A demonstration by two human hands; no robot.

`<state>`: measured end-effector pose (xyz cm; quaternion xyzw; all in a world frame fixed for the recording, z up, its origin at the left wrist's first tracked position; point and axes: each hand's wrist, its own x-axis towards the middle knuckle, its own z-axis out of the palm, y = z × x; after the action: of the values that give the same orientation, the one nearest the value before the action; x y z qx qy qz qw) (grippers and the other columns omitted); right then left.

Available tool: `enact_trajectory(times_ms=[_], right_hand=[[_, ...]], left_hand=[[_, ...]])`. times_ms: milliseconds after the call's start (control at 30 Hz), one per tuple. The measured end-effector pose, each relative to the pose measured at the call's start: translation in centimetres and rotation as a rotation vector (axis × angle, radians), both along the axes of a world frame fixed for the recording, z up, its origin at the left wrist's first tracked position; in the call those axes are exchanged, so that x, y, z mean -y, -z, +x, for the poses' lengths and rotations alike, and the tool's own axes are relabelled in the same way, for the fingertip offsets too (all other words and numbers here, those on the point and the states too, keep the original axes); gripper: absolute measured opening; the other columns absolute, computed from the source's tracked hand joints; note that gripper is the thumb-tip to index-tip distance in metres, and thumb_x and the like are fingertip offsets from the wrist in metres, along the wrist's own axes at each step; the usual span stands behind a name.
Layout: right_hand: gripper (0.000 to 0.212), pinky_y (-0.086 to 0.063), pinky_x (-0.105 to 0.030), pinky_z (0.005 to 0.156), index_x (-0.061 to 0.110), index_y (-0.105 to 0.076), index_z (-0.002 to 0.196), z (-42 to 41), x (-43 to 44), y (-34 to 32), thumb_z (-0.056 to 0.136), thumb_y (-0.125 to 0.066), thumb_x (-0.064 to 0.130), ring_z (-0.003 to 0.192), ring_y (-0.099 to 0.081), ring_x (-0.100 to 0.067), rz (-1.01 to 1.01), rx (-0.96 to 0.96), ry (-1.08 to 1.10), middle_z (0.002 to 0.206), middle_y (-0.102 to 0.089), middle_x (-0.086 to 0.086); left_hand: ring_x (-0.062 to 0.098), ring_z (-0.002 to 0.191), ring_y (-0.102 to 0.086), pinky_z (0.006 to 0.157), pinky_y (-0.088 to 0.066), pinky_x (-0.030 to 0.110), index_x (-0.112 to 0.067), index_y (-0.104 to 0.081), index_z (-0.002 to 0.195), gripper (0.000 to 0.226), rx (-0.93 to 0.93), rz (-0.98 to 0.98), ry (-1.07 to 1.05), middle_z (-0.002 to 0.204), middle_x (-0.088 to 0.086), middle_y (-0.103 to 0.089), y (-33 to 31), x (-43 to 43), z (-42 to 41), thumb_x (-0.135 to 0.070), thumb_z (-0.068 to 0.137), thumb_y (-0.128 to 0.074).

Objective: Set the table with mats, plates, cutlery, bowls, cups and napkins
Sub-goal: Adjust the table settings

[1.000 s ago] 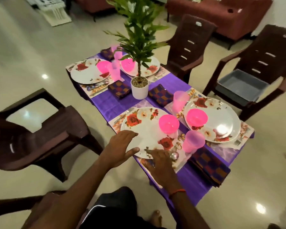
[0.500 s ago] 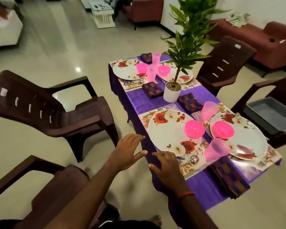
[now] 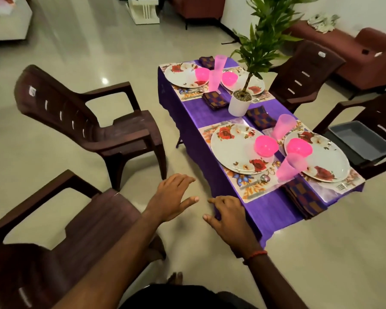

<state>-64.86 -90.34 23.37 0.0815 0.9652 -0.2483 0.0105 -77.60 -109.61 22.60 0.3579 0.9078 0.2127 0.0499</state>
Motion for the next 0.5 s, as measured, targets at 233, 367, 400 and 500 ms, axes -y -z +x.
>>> enact_trajectory(times_ms=[233,367,400,500], right_hand=[[0.055,-0.030,-0.032,0.101,0.034,-0.049,0.141,3.2,3.4,-0.8,0.092,-0.058,0.058,0.133,-0.032,-0.015,0.023,-0.044,-0.091,0.140,-0.047,0.005],[0.060,-0.031,-0.041,0.109,0.035,-0.043,0.145,6.0,5.8,-1.1,0.092,-0.056,0.059,0.137,-0.031,-0.018,0.033,-0.084,-0.157,0.145,-0.042,0.003],[0.061,-0.030,-0.042,0.109,0.035,-0.041,0.146,6.8,6.4,-1.1,0.092,-0.056,0.059,0.138,-0.030,-0.019,0.037,-0.099,-0.170,0.146,-0.041,0.003],[0.064,-0.027,-0.042,0.110,0.035,-0.036,0.148,9.6,8.0,-1.1,0.092,-0.057,0.059,0.140,-0.028,-0.020,0.037,-0.105,-0.203,0.150,-0.038,0.004]], left_hand=[[0.019,0.150,-0.024,0.115,-0.029,0.048,-0.029,-0.037,0.152,0.068,-0.108,-0.146,-0.057,0.156,-0.004,-0.038,-1.1,4.0,5.5,-0.070,0.098,-0.036],[0.023,0.152,-0.023,0.119,-0.024,0.052,-0.028,-0.040,0.150,0.071,-0.159,-0.201,-0.129,0.157,-0.001,-0.039,-1.7,6.2,10.3,-0.073,0.096,-0.030],[0.024,0.151,-0.024,0.118,-0.025,0.052,-0.028,-0.041,0.149,0.071,-0.177,-0.210,-0.146,0.157,0.000,-0.039,-1.8,6.9,11.6,-0.074,0.096,-0.029],[0.024,0.152,-0.023,0.118,-0.023,0.055,-0.028,-0.041,0.149,0.072,-0.178,-0.239,-0.193,0.157,0.000,-0.037,-2.2,8.9,16.1,-0.074,0.095,-0.029]])
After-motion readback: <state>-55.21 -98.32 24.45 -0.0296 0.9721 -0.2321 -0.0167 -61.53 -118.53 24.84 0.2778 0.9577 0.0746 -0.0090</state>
